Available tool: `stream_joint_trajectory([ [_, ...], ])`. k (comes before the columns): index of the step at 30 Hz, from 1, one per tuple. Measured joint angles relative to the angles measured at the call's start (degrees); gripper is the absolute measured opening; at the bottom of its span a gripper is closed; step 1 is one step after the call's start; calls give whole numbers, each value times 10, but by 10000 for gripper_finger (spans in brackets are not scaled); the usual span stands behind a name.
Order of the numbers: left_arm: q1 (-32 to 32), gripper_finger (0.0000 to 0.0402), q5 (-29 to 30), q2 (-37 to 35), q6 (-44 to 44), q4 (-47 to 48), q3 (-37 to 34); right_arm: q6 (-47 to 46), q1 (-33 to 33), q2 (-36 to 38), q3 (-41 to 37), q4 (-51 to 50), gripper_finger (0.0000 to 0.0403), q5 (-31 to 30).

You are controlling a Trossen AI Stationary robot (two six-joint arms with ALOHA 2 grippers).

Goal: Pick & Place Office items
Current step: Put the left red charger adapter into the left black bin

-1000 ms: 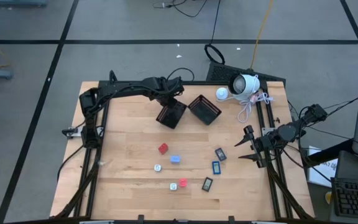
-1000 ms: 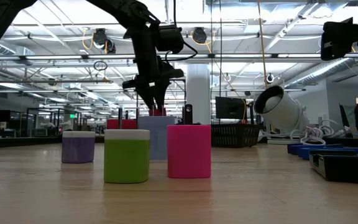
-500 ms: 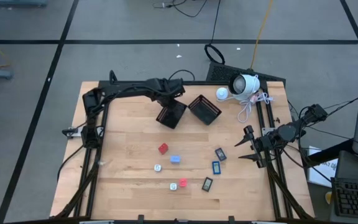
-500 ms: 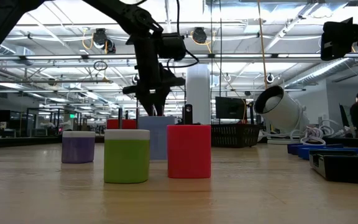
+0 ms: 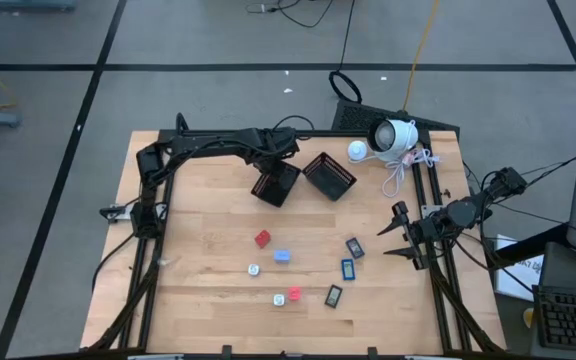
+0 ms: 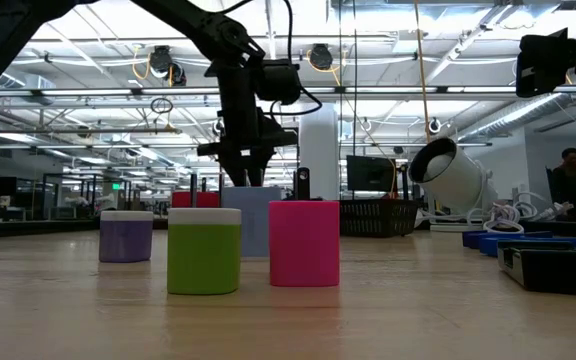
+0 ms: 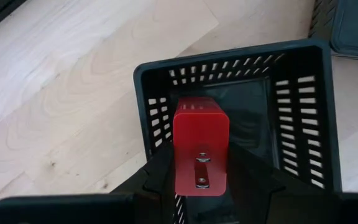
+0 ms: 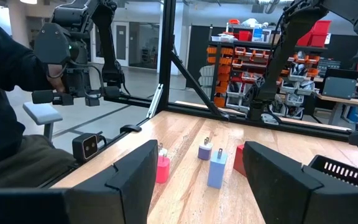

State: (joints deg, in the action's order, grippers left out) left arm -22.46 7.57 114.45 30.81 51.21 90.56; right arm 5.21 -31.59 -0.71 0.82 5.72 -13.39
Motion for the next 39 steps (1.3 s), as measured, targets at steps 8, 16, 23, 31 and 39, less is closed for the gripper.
stream_joint_trajectory([
  [8,0,113,0,0,8,0,0,0,0,0,0,0,224,0],
  [16,2,113,1,13,6,3,-2,0,0,0,0,0,224,0],
  [23,6,113,0,18,7,-2,-2,0,0,0,0,0,224,0],
  [31,6,128,0,17,4,0,-2,0,0,0,0,0,224,0],
  [39,6,136,0,17,-4,-1,-2,0,0,0,0,0,224,0],
])
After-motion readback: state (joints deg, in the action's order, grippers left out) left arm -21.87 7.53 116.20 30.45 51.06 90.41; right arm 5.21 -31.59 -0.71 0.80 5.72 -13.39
